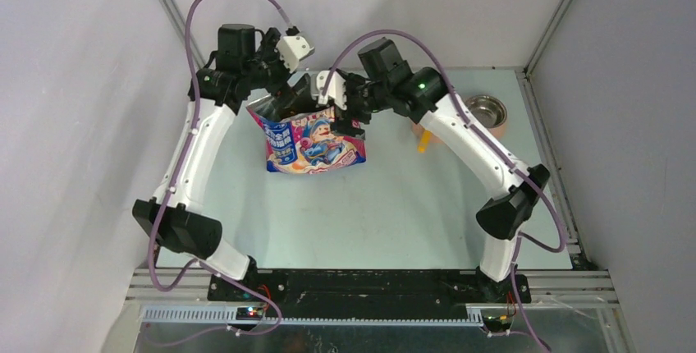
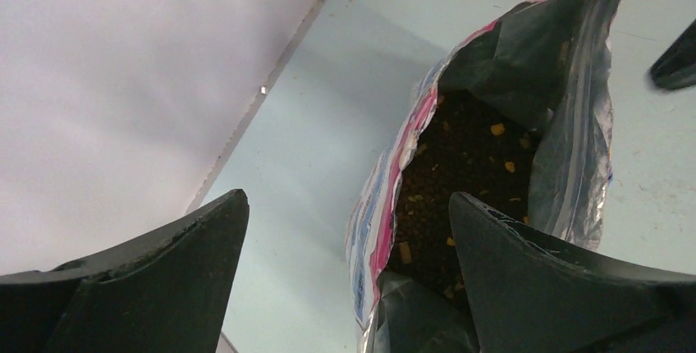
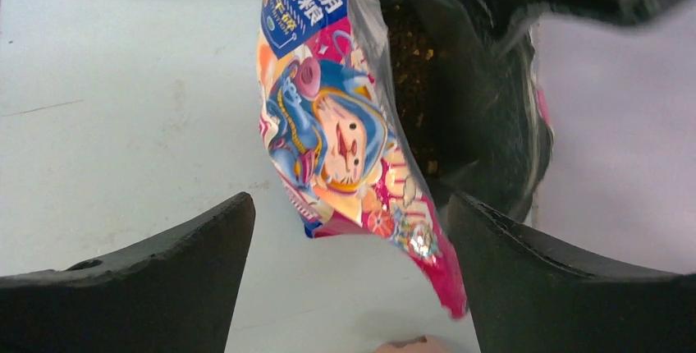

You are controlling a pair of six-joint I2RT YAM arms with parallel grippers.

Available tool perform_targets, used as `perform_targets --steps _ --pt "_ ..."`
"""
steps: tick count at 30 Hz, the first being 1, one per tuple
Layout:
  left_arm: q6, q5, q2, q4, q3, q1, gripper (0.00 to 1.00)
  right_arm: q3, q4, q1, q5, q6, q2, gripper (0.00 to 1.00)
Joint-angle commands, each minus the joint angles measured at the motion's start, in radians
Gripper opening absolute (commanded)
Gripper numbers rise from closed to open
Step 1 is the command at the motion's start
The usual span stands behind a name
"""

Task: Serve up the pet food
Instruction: Open the pet food bag at the center of the board.

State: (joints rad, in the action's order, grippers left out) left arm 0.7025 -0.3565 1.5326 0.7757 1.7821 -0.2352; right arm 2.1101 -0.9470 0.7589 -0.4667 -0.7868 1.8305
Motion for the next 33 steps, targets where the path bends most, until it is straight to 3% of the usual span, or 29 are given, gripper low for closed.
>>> perform_targets --steps 1,8,10,11,13,14,18,22,23,28,33 --pt "0.024 -0.078 0.061 0.097 0.082 0.007 1.0 0.062 0.095 0.033 0.051 -0.022 0.065 0.91" --pt "0.02 -0.071 0.112 0.128 0.102 0.009 0.93 0.077 0.171 0.048 0.114 0.0 0.163 0.87" --pt "0.01 -0.053 0.128 0.119 0.104 0.008 0.87 0.079 0.173 0.049 0.116 0.013 0.175 0.78" --pt "0.003 -0.042 0.133 0.116 0.109 0.008 0.84 0.08 0.17 0.05 0.113 0.021 0.178 0.65" --pt "-0.014 -0.016 0.149 0.102 0.117 0.008 0.74 0.08 0.171 0.051 0.109 0.039 0.184 0.49" --pt "-0.022 -0.008 0.159 0.098 0.12 0.008 0.65 0.078 0.171 0.051 0.109 0.043 0.185 0.47" --pt "-0.054 0.022 0.182 0.085 0.139 0.009 0.46 0.079 0.169 0.057 0.111 0.05 0.188 0.37" --pt "-0.097 0.047 0.174 0.05 0.135 0.008 0.17 0.103 0.136 0.064 0.104 0.056 0.185 0.08" --pt "-0.118 0.06 0.171 0.035 0.133 0.007 0.05 0.108 0.123 0.063 0.095 0.062 0.18 0.01" --pt "-0.221 0.179 0.124 -0.078 0.105 0.008 0.0 0.158 0.097 0.066 0.044 0.104 0.148 0.0" --pt "-0.336 0.434 0.055 -0.191 0.077 0.01 0.0 0.25 0.033 0.06 -0.109 0.138 0.138 0.0"
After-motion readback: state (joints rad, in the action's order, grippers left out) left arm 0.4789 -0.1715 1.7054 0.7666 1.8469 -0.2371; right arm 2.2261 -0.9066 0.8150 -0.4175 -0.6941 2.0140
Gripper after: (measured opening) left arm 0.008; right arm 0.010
